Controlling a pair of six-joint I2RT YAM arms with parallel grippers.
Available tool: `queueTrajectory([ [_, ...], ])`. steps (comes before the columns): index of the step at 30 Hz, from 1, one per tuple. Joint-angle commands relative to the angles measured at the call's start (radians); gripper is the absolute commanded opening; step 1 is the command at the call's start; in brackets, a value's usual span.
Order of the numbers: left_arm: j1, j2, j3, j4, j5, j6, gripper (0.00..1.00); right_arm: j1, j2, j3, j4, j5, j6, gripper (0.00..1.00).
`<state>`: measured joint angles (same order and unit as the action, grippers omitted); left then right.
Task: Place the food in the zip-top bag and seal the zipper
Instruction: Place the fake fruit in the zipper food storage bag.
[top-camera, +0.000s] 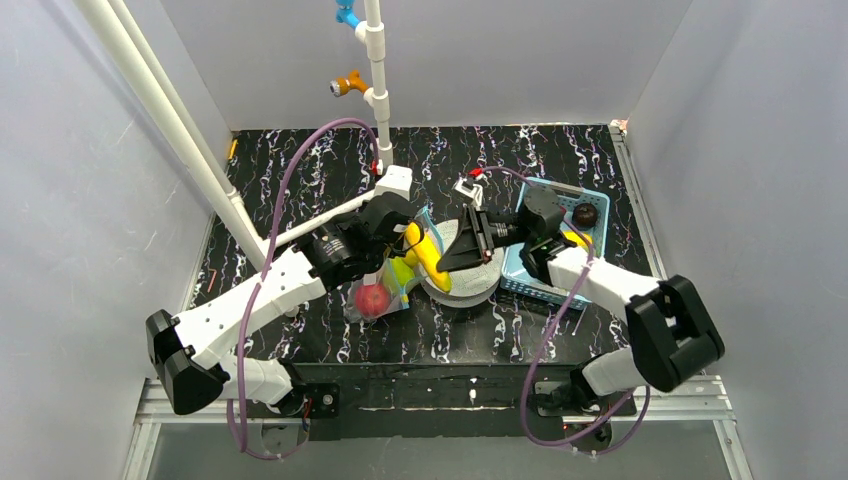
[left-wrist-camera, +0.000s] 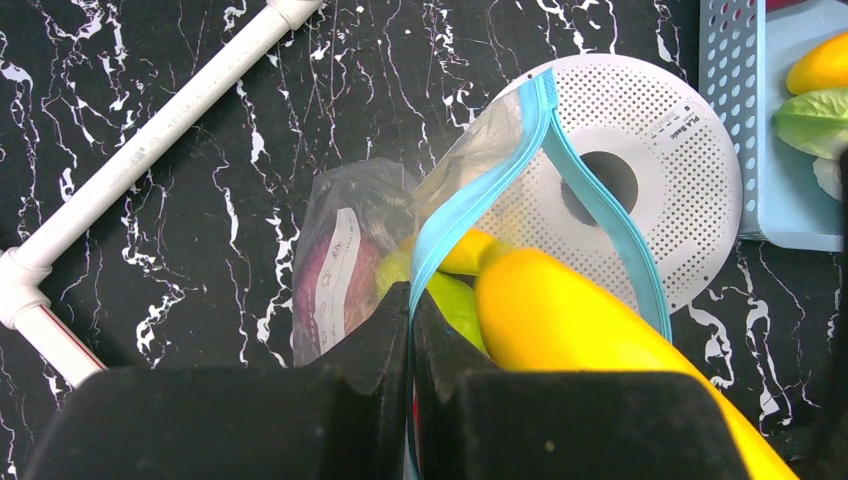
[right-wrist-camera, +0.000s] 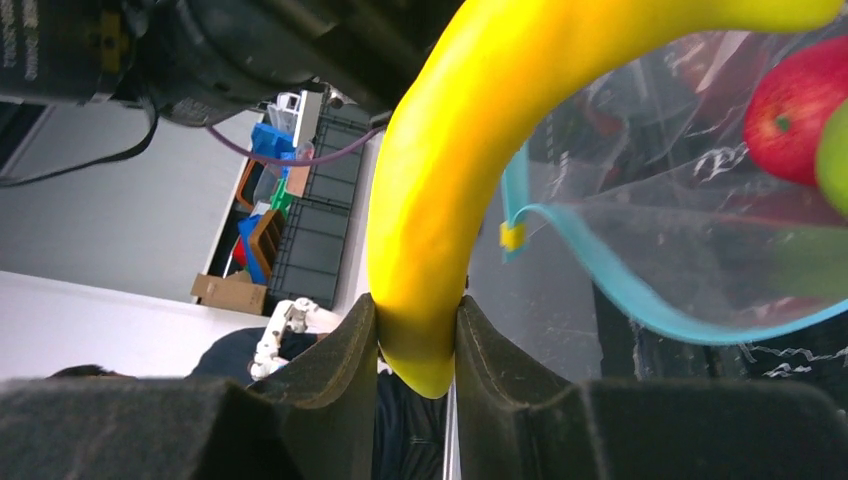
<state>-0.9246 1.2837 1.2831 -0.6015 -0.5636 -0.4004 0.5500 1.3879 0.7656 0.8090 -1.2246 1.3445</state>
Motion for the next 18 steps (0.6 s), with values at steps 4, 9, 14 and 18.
queueTrajectory([
  [4, 0.003, -0.046, -0.013, -0.002, -0.008, -0.003, 0.0, 0.007, 0.201, 0.074, 0.482, 0.022, 0.299, 0.05],
  [9, 0.004, -0.054, -0.017, -0.003, -0.009, -0.01, 0.0, 0.01, 0.301, 0.079, 0.618, 0.067, 0.442, 0.1],
  [14, 0.004, -0.046, -0.007, -0.004, -0.007, -0.007, 0.0, 0.014, 0.305, 0.094, 0.474, 0.103, 0.372, 0.18],
  [18, 0.004, -0.049, -0.007, -0.005, -0.003, -0.007, 0.0, 0.016, 0.269, 0.104, 0.265, 0.127, 0.242, 0.26],
])
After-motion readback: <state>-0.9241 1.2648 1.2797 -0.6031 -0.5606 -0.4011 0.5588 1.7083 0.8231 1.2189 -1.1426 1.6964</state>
